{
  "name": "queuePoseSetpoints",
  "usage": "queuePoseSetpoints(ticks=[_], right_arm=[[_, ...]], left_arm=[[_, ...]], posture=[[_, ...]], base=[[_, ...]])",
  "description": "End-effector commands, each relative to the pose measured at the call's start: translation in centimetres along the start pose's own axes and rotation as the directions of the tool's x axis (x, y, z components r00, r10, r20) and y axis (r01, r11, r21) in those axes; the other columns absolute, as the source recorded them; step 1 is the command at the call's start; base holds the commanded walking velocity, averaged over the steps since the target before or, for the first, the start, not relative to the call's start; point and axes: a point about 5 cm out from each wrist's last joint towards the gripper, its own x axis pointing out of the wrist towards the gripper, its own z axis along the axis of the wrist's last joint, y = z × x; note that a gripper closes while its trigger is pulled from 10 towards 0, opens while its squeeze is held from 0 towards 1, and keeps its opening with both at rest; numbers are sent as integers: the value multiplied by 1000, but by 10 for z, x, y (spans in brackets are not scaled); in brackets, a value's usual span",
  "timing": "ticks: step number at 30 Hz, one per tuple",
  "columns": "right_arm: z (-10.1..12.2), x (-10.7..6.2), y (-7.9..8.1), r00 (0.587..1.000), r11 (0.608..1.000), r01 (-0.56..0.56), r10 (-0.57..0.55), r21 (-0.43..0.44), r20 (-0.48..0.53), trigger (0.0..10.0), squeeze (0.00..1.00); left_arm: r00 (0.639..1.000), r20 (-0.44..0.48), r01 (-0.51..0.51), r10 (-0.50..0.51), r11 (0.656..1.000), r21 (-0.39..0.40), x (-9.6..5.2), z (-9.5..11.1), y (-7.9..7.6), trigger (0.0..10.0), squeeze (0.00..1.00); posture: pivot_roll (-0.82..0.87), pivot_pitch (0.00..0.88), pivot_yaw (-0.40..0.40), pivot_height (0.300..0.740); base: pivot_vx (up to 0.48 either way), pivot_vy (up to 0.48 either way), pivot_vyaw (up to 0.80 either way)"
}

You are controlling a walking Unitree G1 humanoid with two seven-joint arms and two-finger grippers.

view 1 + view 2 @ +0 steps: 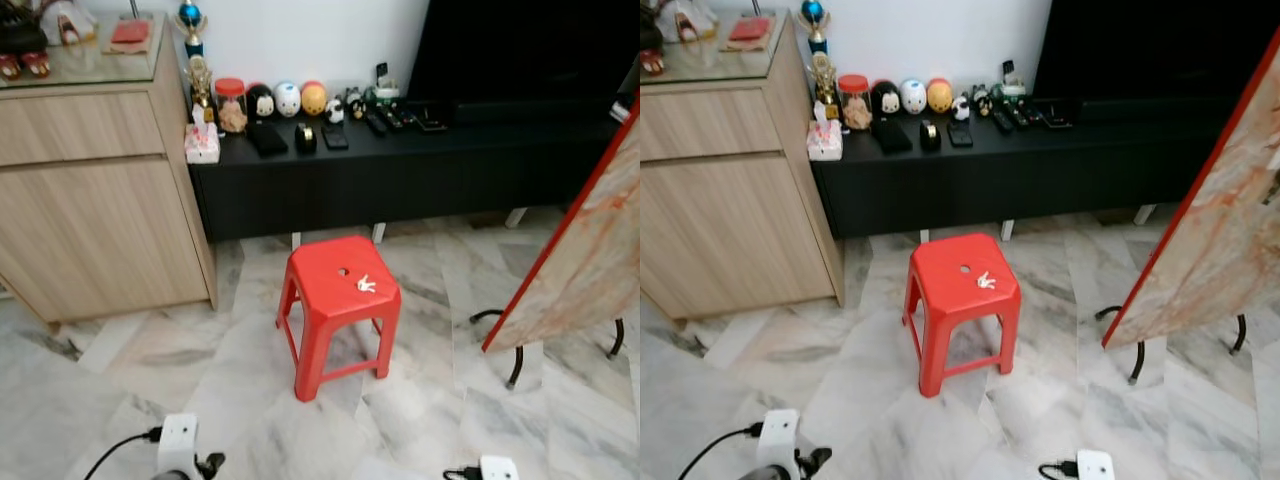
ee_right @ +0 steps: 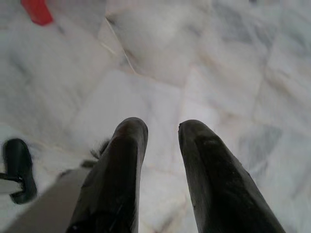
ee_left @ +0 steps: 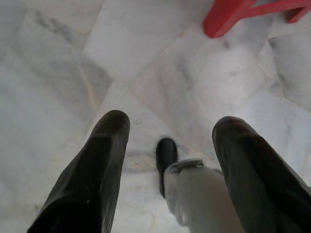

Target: Hang keys on a hook

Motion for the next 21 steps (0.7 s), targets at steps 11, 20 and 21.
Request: queuePoseSetpoints(ticks=[11, 20, 21], right_arm=[[1, -1, -4, 1000, 1000, -1, 1, -1, 15, 10000, 0], [0, -1, -4, 1000, 1000, -1, 1, 10, 21, 10000, 0], [0, -1, -4, 1000, 1000, -1, 1, 10, 22, 10000, 0]], left_arm=[[1000, -16, -3, 3, 1000, -10, 0, -4, -1, 10000, 0], [1000, -18, -2, 2, 1000, -13, 0, -5, -1, 10000, 0], [1000, -19, -2, 1, 1000, -13, 0, -5, -1, 10000, 0]], posture=[[113, 0, -95, 740], [110, 0, -93, 740], [110, 0, -94, 740]], base=[[314, 0, 0], [318, 0, 0], [319, 0, 0]])
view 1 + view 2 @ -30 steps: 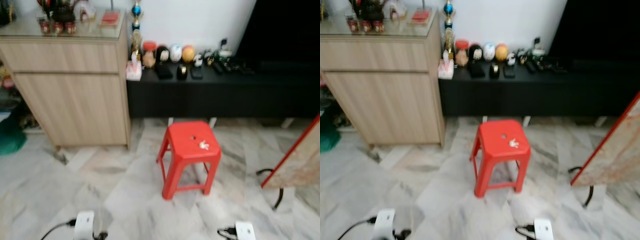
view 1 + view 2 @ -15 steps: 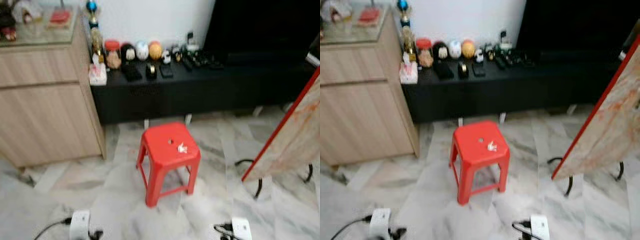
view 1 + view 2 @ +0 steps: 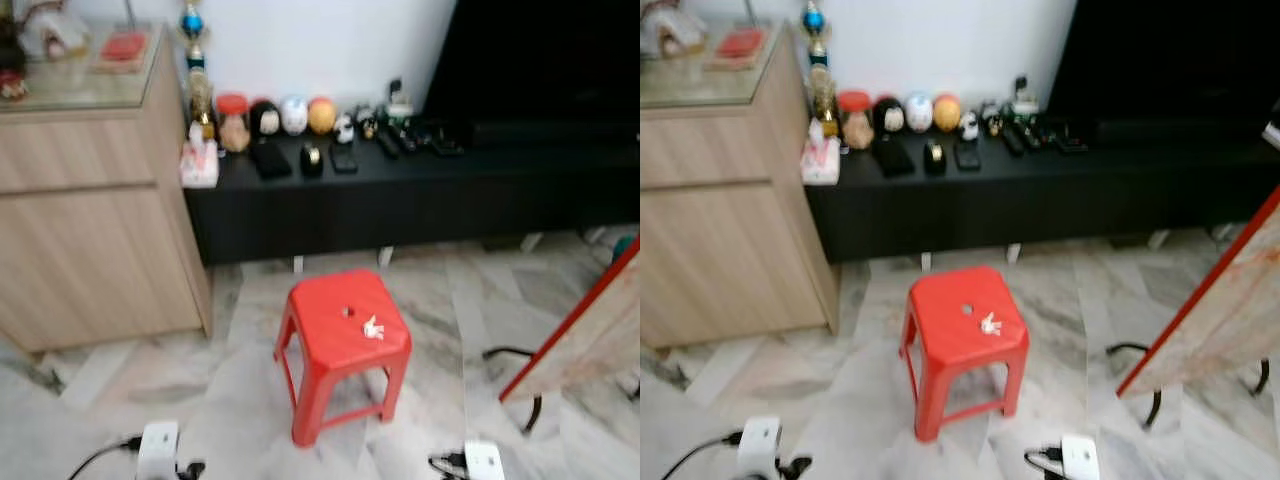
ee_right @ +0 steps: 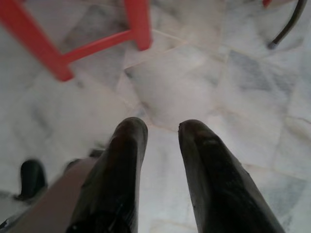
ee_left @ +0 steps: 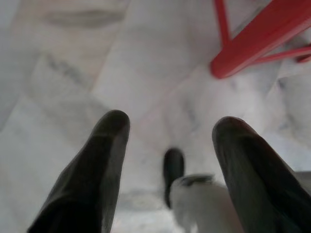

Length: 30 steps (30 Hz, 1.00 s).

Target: Hang keys on a hook

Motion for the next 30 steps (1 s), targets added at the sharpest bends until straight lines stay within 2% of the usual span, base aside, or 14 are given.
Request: queuePoseSetpoints(ticks=[1, 19, 30], right_arm=[[-1, -1, -7, 1000, 1000, 18, -18, 7, 0, 10000, 0], [-1, -1, -7, 1000, 1000, 15, -15, -1, -1, 10000, 0], [-1, -1, -7, 1000, 1000, 10, -10, -6, -1, 10000, 0]], left_arm=[[1000, -18, 10, -10, 1000, -8, 0, -4, -4, 10000, 0], [1000, -21, 10, -10, 1000, -7, 0, -5, -4, 10000, 0], [1000, -24, 11, -11, 1000, 5, 0, -6, -5, 10000, 0]], posture=[[108, 0, -93, 740], [114, 0, -101, 740], [115, 0, -102, 740]], base=[[322, 0, 0], [315, 0, 0], [0, 0, 0]])
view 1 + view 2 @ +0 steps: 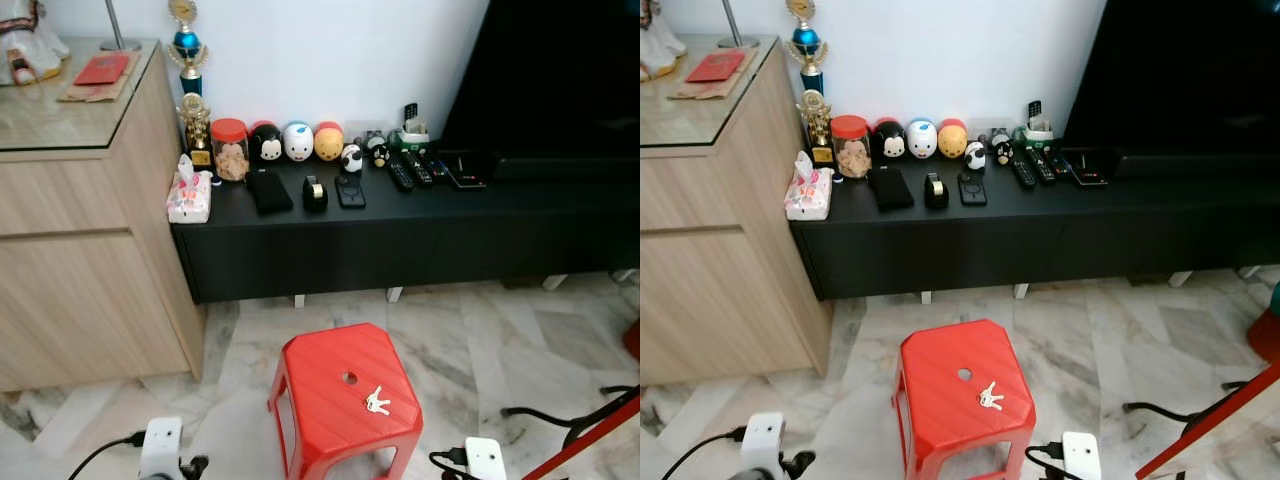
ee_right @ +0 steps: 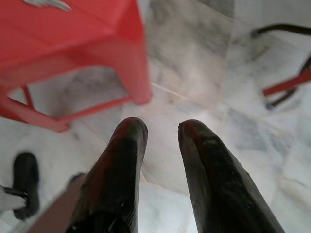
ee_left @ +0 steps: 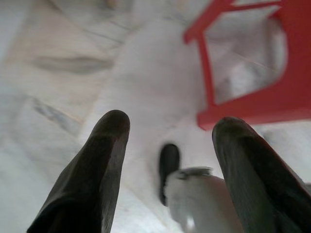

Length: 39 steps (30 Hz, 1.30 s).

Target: Hang keys on a hook

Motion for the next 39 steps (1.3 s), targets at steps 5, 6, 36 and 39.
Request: queuePoseSetpoints(ticks=[5, 6, 36, 39], right_arm=[[-1, -1, -4, 1000, 1000, 0, 0, -30, -3, 10000, 0], [-1, -1, -4, 1000, 1000, 0, 0, -28, -3, 10000, 0], [4, 0, -2, 999, 998, -35, 37, -53, 27, 10000, 0], [8, 0, 0, 996, 988, -74, 81, -138, 42, 10000, 0]], left_arm=[[999, -39, -2, 1, 1000, -1, -2, -10, 0, 10000, 0], [999, -39, -2, 1, 1000, -2, -2, -10, 0, 10000, 0], [999, -32, -6, 6, 1000, -15, -1, -8, 0, 10000, 0], [999, -32, -7, 7, 1000, -16, -1, -9, 0, 10000, 0]], posture=[[118, 0, -104, 740], [118, 0, -104, 740], [109, 0, -107, 740], [104, 0, -108, 740]], base=[[159, 0, 205], [285, 0, 569], [204, 0, 19], [0, 0, 0]])
